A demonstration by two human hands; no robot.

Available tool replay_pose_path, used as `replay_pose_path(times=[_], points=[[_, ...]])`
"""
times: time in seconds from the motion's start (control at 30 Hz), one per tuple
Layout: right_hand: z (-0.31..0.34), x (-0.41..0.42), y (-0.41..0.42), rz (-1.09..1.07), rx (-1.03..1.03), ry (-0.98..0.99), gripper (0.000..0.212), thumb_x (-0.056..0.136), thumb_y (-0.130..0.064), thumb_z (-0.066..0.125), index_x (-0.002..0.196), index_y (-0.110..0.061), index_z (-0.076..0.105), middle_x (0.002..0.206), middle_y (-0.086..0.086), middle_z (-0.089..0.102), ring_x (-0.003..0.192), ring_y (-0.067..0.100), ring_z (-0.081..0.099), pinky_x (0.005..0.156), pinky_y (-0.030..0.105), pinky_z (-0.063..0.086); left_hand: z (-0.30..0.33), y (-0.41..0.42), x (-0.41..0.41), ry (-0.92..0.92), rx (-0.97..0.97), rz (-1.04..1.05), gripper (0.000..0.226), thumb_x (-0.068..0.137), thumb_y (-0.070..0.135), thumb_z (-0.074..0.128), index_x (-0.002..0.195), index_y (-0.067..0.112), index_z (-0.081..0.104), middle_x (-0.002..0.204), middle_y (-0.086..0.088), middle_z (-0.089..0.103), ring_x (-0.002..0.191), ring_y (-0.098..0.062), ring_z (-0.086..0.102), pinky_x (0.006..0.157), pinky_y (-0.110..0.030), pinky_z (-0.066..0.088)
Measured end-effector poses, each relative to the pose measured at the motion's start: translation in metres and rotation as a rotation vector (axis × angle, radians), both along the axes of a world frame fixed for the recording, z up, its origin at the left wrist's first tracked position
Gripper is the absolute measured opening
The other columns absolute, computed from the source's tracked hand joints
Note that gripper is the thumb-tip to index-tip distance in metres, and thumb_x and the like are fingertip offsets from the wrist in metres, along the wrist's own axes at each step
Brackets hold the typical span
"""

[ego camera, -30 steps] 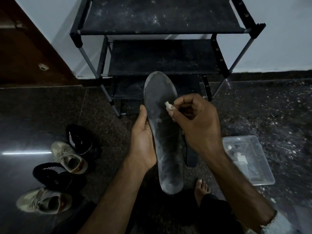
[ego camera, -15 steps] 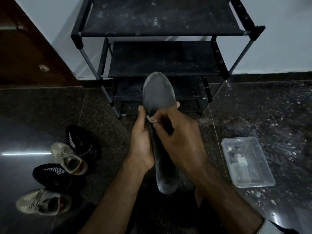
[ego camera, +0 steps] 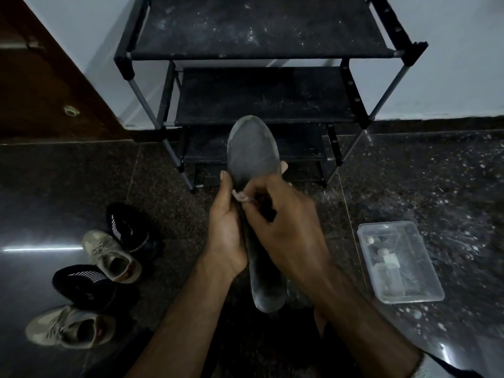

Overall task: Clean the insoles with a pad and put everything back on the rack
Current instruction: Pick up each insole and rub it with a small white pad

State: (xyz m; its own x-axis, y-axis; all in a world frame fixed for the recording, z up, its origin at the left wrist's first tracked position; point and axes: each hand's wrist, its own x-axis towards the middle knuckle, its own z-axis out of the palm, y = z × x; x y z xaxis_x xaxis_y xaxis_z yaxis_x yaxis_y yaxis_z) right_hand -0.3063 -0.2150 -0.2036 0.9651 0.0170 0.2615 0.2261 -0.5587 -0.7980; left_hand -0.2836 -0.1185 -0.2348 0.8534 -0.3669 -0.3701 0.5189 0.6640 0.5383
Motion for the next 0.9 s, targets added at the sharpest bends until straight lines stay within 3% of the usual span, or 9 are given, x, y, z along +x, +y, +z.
replay_pose_path(times=[0.13, 0.23, 0.27, 0.4, 0.5, 0.6, 0.73, 0.83, 0.9], points=[[-0.001, 0.006, -0.014, -0.017, -0.066, -0.017, 0.012, 0.091, -0.017, 0.065, 0.099, -0.023, 0.058, 0.09, -0.007, 0.066, 0.08, 0.012, 0.063, 0.07, 0.04, 0.054, 0.002, -0.001, 0.0, 0.002, -0.038, 0.005, 0.073, 0.097, 0.061, 0.025, 0.137, 0.005, 0.051, 0.14, -0.014, 0.053, 0.13, -0.027, 0.051, 0.112, -0.039, 0.036], [-0.002, 0.012, -0.03, -0.117, -0.084, -0.005, 0.014, 0.09, -0.015, 0.065, 0.098, -0.023, 0.056, 0.094, -0.007, 0.065, 0.083, 0.012, 0.061, 0.071, 0.042, 0.054, 0.004, -0.004, -0.001, 0.01, -0.047, 0.026, 0.067, 0.095, 0.059, 0.03, 0.11, 0.009, 0.072, 0.112, -0.013, 0.069, 0.102, -0.027, 0.067, 0.095, -0.04, 0.049], [-0.002, 0.012, -0.031, -0.128, -0.08, 0.001, 0.015, 0.09, -0.015, 0.065, 0.098, -0.023, 0.055, 0.094, -0.007, 0.065, 0.083, 0.011, 0.061, 0.07, 0.041, 0.054, 0.004, -0.005, -0.001, 0.014, -0.04, 0.029, 0.067, 0.095, 0.059, 0.031, 0.11, 0.009, 0.072, 0.112, -0.014, 0.069, 0.102, -0.027, 0.067, 0.095, -0.04, 0.049], [0.001, 0.002, -0.008, -0.024, 0.006, 0.045, 0.015, 0.089, -0.015, 0.066, 0.099, -0.023, 0.058, 0.091, -0.009, 0.066, 0.081, 0.007, 0.063, 0.069, 0.037, 0.055, 0.004, -0.003, 0.0, 0.0, -0.004, 0.009, 0.074, 0.097, 0.061, 0.025, 0.139, 0.005, 0.048, 0.143, -0.015, 0.05, 0.132, -0.029, 0.048, 0.112, -0.04, 0.036], [0.002, -0.001, 0.001, 0.065, 0.05, 0.034, 0.015, 0.089, -0.015, 0.066, 0.099, -0.022, 0.059, 0.089, -0.009, 0.067, 0.082, 0.007, 0.064, 0.07, 0.036, 0.055, 0.0, 0.0, 0.001, -0.013, -0.005, 0.035, 0.073, 0.098, 0.059, 0.022, 0.14, 0.004, 0.046, 0.142, -0.014, 0.051, 0.134, -0.028, 0.046, 0.115, -0.04, 0.031], [-0.001, 0.005, -0.01, 0.017, -0.023, -0.001, 0.012, 0.09, -0.015, 0.065, 0.098, -0.022, 0.059, 0.091, -0.007, 0.066, 0.083, 0.009, 0.062, 0.069, 0.038, 0.054, 0.002, -0.001, 0.0, 0.001, 0.001, 0.034, 0.074, 0.097, 0.061, 0.025, 0.14, 0.004, 0.046, 0.144, -0.015, 0.049, 0.134, -0.027, 0.046, 0.115, -0.039, 0.033], [-0.004, 0.011, -0.024, -0.093, -0.061, 0.014, 0.013, 0.089, -0.012, 0.064, 0.096, -0.022, 0.058, 0.093, -0.007, 0.063, 0.082, 0.007, 0.059, 0.068, 0.034, 0.053, 0.005, -0.004, -0.001, 0.006, -0.037, 0.028, 0.07, 0.096, 0.06, 0.027, 0.114, 0.008, 0.071, 0.122, -0.014, 0.066, 0.111, -0.025, 0.065, 0.097, -0.038, 0.049], [0.0, 0.004, -0.011, -0.028, 0.001, 0.028, 0.013, 0.09, -0.013, 0.065, 0.098, -0.021, 0.06, 0.091, -0.008, 0.066, 0.081, 0.005, 0.062, 0.069, 0.031, 0.053, 0.005, -0.003, 0.0, 0.0, -0.003, 0.032, 0.072, 0.098, 0.06, 0.024, 0.136, 0.004, 0.051, 0.14, -0.016, 0.052, 0.13, -0.029, 0.051, 0.112, -0.041, 0.037], [0.002, 0.0, -0.001, 0.053, 0.051, 0.037, 0.012, 0.09, -0.014, 0.065, 0.099, -0.021, 0.06, 0.09, -0.009, 0.067, 0.083, 0.005, 0.064, 0.071, 0.033, 0.055, 0.001, -0.002, 0.0, -0.019, 0.02, 0.044, 0.072, 0.099, 0.059, 0.023, 0.14, 0.005, 0.046, 0.143, -0.014, 0.05, 0.134, -0.03, 0.045, 0.116, -0.043, 0.028]])
